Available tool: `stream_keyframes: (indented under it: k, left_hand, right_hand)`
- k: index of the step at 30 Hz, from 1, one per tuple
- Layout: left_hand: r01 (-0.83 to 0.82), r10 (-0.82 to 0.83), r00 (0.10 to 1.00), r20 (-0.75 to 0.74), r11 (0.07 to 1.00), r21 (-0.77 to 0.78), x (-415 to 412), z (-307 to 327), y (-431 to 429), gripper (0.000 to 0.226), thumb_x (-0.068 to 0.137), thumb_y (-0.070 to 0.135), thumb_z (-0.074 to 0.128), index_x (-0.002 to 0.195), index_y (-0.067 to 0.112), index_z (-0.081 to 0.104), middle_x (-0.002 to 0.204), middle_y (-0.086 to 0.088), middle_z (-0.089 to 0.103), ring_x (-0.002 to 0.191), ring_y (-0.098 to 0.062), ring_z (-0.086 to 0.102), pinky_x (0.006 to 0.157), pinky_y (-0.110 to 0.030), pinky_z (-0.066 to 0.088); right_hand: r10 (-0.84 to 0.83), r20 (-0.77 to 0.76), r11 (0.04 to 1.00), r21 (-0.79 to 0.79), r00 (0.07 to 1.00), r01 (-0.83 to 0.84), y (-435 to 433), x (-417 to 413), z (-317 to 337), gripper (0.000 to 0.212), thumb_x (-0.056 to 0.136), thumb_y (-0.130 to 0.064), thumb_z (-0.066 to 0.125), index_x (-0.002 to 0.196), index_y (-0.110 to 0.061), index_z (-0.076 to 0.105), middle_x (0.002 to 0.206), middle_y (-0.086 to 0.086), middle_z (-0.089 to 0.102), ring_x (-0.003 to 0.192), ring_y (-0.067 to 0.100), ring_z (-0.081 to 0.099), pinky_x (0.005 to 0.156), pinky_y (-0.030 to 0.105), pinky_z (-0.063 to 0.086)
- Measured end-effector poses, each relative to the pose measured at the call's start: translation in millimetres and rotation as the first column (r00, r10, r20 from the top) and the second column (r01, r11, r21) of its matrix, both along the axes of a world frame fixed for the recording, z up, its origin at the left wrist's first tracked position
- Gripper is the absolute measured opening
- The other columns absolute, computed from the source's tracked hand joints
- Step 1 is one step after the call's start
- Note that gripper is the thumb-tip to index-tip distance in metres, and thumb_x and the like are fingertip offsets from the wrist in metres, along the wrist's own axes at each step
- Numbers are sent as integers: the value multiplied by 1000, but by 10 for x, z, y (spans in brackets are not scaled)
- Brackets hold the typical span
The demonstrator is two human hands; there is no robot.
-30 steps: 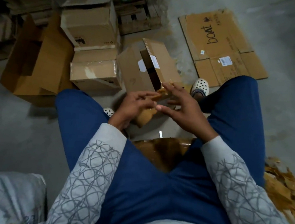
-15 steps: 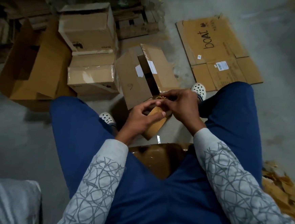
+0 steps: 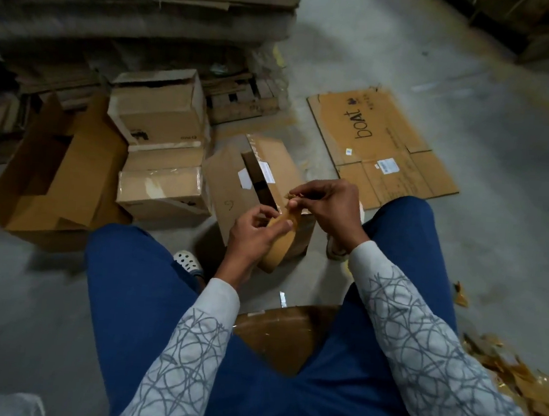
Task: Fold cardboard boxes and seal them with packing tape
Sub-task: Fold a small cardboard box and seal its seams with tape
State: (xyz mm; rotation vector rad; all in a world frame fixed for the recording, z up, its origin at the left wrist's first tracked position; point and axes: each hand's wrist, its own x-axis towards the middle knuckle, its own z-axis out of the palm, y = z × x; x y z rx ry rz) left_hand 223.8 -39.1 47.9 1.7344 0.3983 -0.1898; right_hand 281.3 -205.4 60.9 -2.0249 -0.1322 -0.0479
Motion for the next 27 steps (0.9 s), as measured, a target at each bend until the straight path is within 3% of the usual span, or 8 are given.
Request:
stream_keyframes:
  k: [3,9,12,15,18,21,24,27]
  left_hand:
    - [101,-97,993,-72,993,61,-87,-18,7,21,88,44,74,103,30,69,111,4,65,105,-24,59,84,-37,49]
    - [268,-225,929,-295,957,111,-285,-109,109,56,86,70,61,124,30,65,121,1,63,106,-22,59,96,-50,50]
    - [337,-324,940,-105,927,166,-300,-44,92,25,94,41,68,114,25,69,115,6,66,110,-17,62,89,-31,50]
    - [316,-339,937,84,925,209,-291,-11,28,48,92,20,73,137,24,56,123,8,62,117,-10,57,89,-16,46]
    - [219,-233,966,109,967,127,-248,-28,-43,62,96,40,67,151,31,40,128,3,64,112,-9,65,89,-21,52]
    - [205,-220,959,179,974,98,-197,-99,-47,43,99,33,64,141,31,52,119,8,69,102,-5,70,87,-28,58]
    - [138,-146,975,169,989,58,-118,-199,29,30,96,19,68,126,26,65,106,-1,76,96,-17,75,87,-44,61]
    - [-12,16,988,151,1000,-23,-77,-249,63,24,96,12,67,118,20,70,104,-4,77,95,-24,76,85,-43,62]
  right_hand:
    - [-16,65,1000,16,998,15,34,-56,-85,18,75,-10,88,91,-12,83,88,0,79,83,6,74,79,34,63]
    - [-23,199,999,-40,980,32,11,-132,-159,17,75,-16,87,92,-19,83,88,-4,77,86,10,68,75,37,59]
    - [179,225,984,-62,958,-169,-17,-167,-78,16,79,-19,83,95,-15,81,93,-1,76,90,15,69,78,41,59]
    - [307,258,950,-133,916,-282,-48,-125,-60,16,80,-23,83,94,-15,81,106,5,66,91,16,65,79,31,57]
    - [336,259,931,-235,906,-279,-36,-116,-151,15,82,-20,82,96,-14,81,108,8,51,89,18,56,75,23,50]
    - [375,172,911,-249,911,-328,-1,-174,-212,18,85,-14,78,103,-14,80,100,8,55,91,20,57,76,29,51]
    - [351,41,932,-112,935,-345,-7,-220,-180,29,95,-15,68,123,-16,72,108,3,65,103,20,63,90,42,55]
    - [307,-85,947,127,948,-296,1,-251,-96,54,101,-22,61,152,-29,44,119,1,73,115,11,66,100,35,55]
